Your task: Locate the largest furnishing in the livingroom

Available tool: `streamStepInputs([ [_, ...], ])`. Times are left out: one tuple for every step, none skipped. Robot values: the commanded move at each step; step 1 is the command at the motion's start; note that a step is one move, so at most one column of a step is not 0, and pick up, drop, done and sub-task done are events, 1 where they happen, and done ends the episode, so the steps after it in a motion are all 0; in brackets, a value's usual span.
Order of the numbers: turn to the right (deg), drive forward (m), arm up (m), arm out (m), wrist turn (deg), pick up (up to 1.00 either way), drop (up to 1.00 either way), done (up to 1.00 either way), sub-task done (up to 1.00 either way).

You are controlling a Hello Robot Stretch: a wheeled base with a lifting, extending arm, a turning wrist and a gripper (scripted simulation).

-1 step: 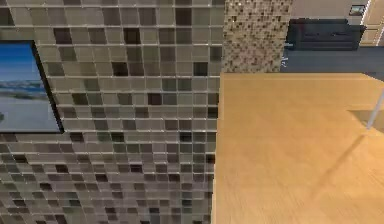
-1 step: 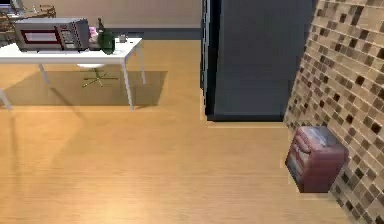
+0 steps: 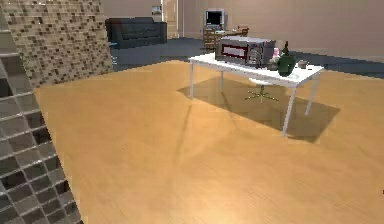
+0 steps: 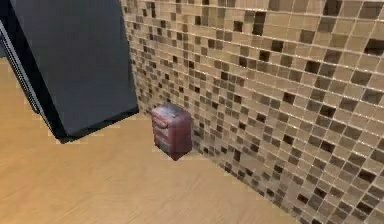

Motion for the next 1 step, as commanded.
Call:
streamStepInputs([
  [18.0, 0.0, 0.0, 0.0, 0.0, 0.0, 0.0, 0.0, 0.0],
])
